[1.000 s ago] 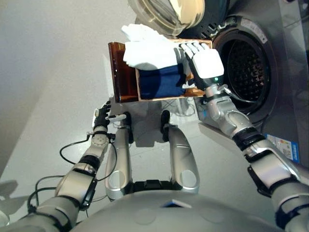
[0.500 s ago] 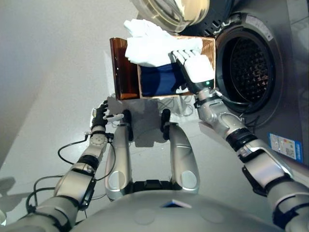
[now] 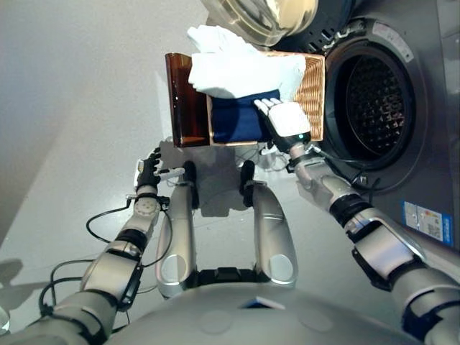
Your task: Pick up the clothes and place them into the washing machine
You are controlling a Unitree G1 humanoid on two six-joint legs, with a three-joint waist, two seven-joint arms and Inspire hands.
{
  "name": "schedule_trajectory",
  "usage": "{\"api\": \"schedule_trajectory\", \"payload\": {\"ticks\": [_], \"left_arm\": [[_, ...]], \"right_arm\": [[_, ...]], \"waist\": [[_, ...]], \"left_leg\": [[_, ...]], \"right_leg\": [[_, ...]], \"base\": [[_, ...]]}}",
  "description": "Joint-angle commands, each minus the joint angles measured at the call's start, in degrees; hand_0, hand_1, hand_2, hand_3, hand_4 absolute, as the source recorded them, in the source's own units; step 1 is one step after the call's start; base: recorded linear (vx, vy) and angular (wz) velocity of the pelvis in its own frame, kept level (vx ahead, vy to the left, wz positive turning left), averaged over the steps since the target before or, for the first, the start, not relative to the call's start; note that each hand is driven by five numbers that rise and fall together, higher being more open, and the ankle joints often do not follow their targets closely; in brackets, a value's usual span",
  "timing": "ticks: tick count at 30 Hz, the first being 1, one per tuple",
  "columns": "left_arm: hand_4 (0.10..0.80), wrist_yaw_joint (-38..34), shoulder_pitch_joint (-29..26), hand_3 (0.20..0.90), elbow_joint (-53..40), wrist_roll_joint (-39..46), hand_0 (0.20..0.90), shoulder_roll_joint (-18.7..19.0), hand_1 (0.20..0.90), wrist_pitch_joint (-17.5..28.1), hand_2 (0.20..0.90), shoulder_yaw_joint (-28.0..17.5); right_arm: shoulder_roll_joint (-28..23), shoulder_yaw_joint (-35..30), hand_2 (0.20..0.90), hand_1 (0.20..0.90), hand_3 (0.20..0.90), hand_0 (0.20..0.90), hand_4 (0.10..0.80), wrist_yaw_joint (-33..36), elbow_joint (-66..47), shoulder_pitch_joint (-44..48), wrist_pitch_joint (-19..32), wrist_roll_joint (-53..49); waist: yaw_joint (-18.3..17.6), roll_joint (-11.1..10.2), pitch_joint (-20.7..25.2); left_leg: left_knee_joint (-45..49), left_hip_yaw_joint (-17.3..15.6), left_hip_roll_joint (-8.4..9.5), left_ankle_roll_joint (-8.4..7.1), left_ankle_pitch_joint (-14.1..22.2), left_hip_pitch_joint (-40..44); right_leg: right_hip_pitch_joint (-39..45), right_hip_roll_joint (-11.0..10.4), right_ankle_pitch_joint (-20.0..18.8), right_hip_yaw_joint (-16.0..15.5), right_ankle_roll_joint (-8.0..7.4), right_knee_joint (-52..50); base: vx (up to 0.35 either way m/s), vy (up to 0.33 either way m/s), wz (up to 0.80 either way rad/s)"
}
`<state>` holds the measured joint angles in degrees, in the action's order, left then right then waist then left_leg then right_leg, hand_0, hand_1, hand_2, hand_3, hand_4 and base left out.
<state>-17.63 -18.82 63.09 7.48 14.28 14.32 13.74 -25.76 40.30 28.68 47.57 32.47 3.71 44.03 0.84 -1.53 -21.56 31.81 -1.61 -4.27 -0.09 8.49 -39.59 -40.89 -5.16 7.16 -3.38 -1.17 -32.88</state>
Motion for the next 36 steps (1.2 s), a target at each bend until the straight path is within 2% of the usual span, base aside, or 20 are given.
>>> {"api": "schedule_trajectory", "payload": {"ticks": [1, 9, 10, 15, 32, 33, 34, 35, 36], "left_arm": [[0.8, -1.55, 0.41, 0.9, 0.08, -0.37, 0.9, 0.28, 0.9, 3.52, 0.9, 0.94], [0.8, -1.18, -0.25, 0.9, -0.57, 0.68, 0.9, 0.79, 0.9, 3.74, 0.9, 2.34], [0.8, -1.1, -0.28, 0.9, -0.58, 0.82, 0.9, 0.87, 0.9, 3.81, 0.9, 2.42], [0.8, -0.72, -0.58, 0.9, -0.65, 1.71, 0.9, 1.15, 0.9, 4.22, 0.9, 3.21], [0.8, 0.22, -0.56, 0.9, -3.84, 4.43, 0.9, 1.99, 0.9, 5.08, 0.9, 4.82], [0.8, 0.22, -0.57, 0.9, -3.99, 4.59, 0.9, 2.01, 0.9, 5.07, 0.9, 4.93], [0.8, 0.36, -0.44, 0.9, -4.31, 4.74, 0.9, 1.98, 0.9, 5.14, 0.9, 5.03], [0.8, 0.53, -0.22, 0.9, -4.71, 4.83, 0.9, 1.96, 0.9, 5.19, 0.9, 5.08], [0.8, 0.5, -0.18, 0.9, -4.6, 4.68, 0.9, 2.0, 0.9, 5.1, 0.9, 5.09]], "right_arm": [[-0.06, 0.17, 0.9, 0.9, 0.9, 0.9, 0.8, 2.05, 1.69, 1.88, -0.02, -1.15], [1.03, 3.19, 0.9, 0.9, 0.9, 0.9, 0.8, 1.05, 10.16, 5.87, -0.75, -1.3], [1.09, 3.5, 0.9, 0.9, 0.9, 0.9, 0.8, 0.92, 10.98, 6.26, -0.88, -1.36], [1.18, 4.61, 0.9, 0.9, 0.9, 0.9, 0.8, 0.87, 16.19, 9.08, -1.71, -1.64], [-3.71, 6.88, 0.9, 0.9, 0.9, 0.9, 0.8, 0.61, 23.83, 20.03, -5.57, -0.07], [-3.99, 7.09, 0.691, 0.691, 0.691, 0.691, 0.651, 0.58, 24.31, 20.75, -5.84, 0.08], [-4.24, 7.26, 0.321, 0.321, 0.321, 0.321, 0.386, 0.67, 24.45, 21.17, -5.92, 0.2], [-4.53, 7.29, 0.2, 0.2, 0.2, 0.2, 0.3, 0.61, 24.48, 21.74, -5.97, 0.31], [-4.62, 7.32, 0.2, 0.2, 0.2, 0.2, 0.3, 0.58, 24.46, 21.89, -6.06, 0.4]], "waist": [[0.62, 1.91, 4.06], [1.62, 3.32, 3.43], [1.85, 3.57, 3.51], [2.5, 4.59, 3.39], [4.59, 6.99, 3.54], [4.72, 7.12, 3.54], [4.82, 7.22, 3.58], [4.99, 7.37, 3.69], [5.04, 7.43, 3.79]], "left_leg": [[1.99, 0.02, 1.04, -2.08, 2.94, -1.93], [2.01, 0.29, 1.55, -2.0, 2.36, -3.49], [2.66, 0.62, 1.56, -2.21, 4.31, -3.11], [1.98, 0.54, 2.26, -2.12, 3.87, -3.71], [-2.35, 0.06, 4.5, -1.81, 1.53, -3.71], [-2.38, 0.02, 4.59, -1.77, 1.46, -3.87], [-2.38, -0.01, 4.66, -1.75, 1.4, -3.95], [-2.73, 0.03, 4.71, -1.75, 1.21, -3.9], [-2.92, 0.06, 4.77, -1.78, 1.1, -3.89]], "right_leg": [[0.21, 0.03, 0.33, -2.48, -2.8, 1.63], [-1.44, -0.4, 0.47, -2.69, -2.8, 0.93], [-1.18, -0.19, 2.28, -2.36, -3.16, 0.01], [-2.31, -0.63, 2.2, -2.16, -3.16, -0.2], [-3.38, -1.65, 0.76, -1.51, -3.45, 1.63], [-3.43, -1.73, 0.65, -1.48, -3.46, 1.78], [-3.53, -1.75, 0.58, -1.39, -3.45, 1.78], [-3.56, -1.82, 0.51, -1.38, -3.48, 1.88], [-3.52, -1.8, 0.47, -1.33, -3.47, 2.02]], "base": [[-0.008, -0.017, 0.06], [0.002, -0.011, 0.05], [0.095, -0.009, 0.1], [0.022, 0.002, 0.07], [0.007, 0.007, 0.04], [0.007, 0.008, 0.04], [0.0, 0.0, 0.0], [0.0, 0.0, 0.0], [0.0, 0.0, 0.0]]}}
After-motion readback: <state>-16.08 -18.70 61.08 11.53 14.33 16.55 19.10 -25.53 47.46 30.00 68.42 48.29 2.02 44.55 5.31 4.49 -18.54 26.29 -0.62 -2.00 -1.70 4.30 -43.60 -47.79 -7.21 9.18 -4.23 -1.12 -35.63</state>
